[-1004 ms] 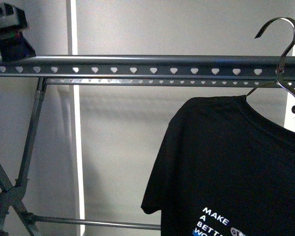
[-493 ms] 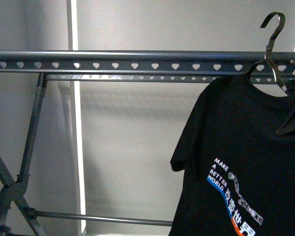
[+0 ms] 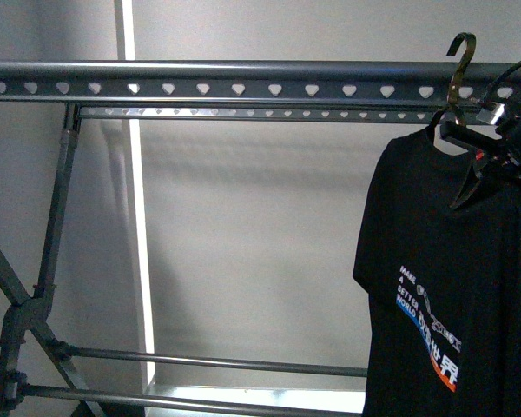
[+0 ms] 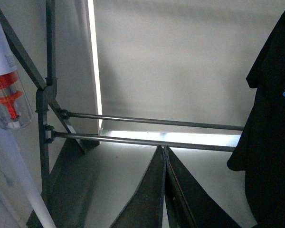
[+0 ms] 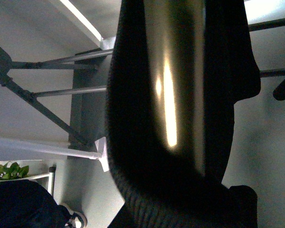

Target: Hang clothes on hanger

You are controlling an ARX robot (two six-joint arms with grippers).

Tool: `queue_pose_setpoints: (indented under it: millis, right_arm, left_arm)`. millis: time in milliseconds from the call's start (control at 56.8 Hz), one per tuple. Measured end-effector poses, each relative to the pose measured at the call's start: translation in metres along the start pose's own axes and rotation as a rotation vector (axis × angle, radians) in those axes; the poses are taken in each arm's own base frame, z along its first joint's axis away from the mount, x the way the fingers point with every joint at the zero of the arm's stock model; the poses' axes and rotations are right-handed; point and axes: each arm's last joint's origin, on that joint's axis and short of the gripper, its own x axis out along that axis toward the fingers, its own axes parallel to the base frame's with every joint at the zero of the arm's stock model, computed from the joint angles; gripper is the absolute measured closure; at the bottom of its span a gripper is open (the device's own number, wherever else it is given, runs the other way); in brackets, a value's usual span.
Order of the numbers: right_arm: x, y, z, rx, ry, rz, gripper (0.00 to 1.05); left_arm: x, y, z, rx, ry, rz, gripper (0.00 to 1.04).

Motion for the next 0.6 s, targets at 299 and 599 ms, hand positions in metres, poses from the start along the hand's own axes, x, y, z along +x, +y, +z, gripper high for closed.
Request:
queue_pose_setpoints:
  millis: [299, 599]
  right_arm:
    - [0.026, -0.006, -0.019, -0.016, 0.009, -0.029, 0.97]
    - [0.022, -0.015, -0.054, -0.102, -0.082, -0.060, 0.51]
  left_arm:
    - [-0.018, 0.000, -0.011, 0.000, 0.000, 0.000, 1.01]
    - [-0.029, 0.000, -0.017, 0.003, -0.022, 0.001, 1.01]
